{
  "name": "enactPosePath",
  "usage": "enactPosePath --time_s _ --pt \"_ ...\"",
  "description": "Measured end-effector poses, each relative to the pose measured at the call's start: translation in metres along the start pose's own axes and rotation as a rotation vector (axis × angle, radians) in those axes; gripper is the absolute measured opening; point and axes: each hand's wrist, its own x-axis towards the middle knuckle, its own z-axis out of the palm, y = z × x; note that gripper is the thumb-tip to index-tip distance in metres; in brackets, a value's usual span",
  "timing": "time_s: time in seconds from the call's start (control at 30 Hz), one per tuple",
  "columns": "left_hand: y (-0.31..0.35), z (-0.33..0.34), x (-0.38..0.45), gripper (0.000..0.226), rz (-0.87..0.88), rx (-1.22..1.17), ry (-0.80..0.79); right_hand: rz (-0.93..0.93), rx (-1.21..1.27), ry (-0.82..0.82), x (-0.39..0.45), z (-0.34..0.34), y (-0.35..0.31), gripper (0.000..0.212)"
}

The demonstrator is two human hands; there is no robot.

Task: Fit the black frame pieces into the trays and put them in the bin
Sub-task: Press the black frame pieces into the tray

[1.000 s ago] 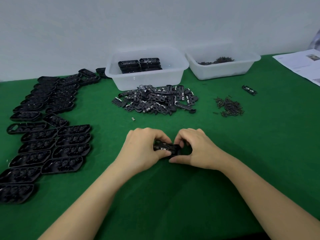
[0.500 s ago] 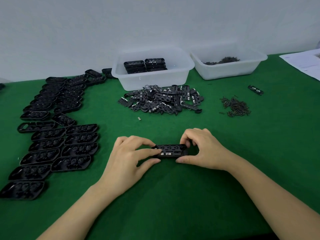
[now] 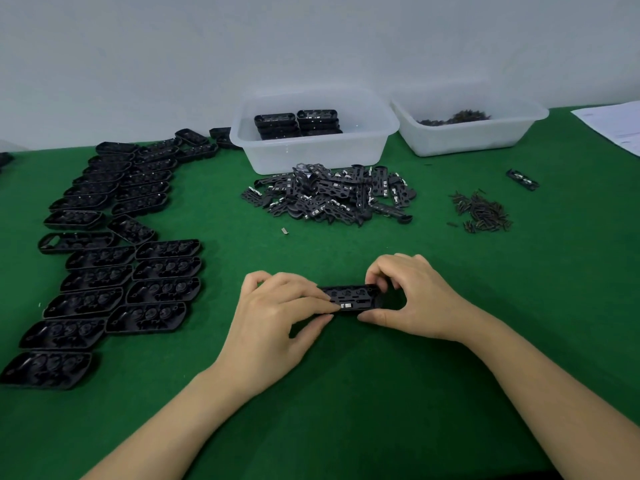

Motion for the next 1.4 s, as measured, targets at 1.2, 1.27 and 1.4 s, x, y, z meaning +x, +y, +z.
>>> enactPosePath --time_s 1.2,1.27,1.4 --pt "-0.022 0.005 0.013 0.024 0.039 -0.211 -0.12 0.421 -0.522 0.399 0.026 -0.055 0.082 0.006" --pt "-0.023 0.004 0.014 0.023 0.041 -0.189 -0.11 0.427 -0.502 0.403 0.025 -0.056 0.074 0.007" --pt "-0.023 0.004 0.016 0.015 0.039 -0.161 -0.096 0.193 0.09 0.508 0.02 -0.042 0.021 0.014"
